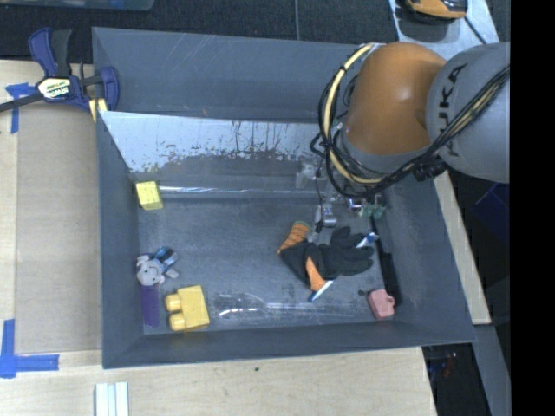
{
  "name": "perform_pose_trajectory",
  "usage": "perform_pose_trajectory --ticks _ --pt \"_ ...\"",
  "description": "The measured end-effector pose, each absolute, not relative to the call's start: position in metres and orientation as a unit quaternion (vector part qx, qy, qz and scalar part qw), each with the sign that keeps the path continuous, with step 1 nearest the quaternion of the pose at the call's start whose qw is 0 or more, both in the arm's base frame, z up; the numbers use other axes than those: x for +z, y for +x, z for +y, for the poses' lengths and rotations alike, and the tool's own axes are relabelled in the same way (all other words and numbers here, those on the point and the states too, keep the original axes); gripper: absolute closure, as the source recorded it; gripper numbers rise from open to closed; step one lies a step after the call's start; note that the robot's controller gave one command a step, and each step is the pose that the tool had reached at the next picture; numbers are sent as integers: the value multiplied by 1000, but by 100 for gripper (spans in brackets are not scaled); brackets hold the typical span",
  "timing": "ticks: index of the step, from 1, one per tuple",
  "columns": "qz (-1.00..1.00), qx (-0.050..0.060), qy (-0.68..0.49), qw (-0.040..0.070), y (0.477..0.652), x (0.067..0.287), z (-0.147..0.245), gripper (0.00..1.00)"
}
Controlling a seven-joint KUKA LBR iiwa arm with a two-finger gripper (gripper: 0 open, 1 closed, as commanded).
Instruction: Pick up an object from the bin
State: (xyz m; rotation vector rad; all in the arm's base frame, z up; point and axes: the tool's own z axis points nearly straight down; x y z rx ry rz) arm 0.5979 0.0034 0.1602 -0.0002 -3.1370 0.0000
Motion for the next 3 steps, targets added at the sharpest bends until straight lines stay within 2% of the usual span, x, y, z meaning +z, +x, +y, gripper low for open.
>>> perform_pose_trajectory --ticks 1,2,3 --pt "-1000 0 0 -2 600 165 3 0" --pt "-1000 0 -18 -4 615 78 -20 0" --pt "-1000 0 -16 0 615 45 -22 0"
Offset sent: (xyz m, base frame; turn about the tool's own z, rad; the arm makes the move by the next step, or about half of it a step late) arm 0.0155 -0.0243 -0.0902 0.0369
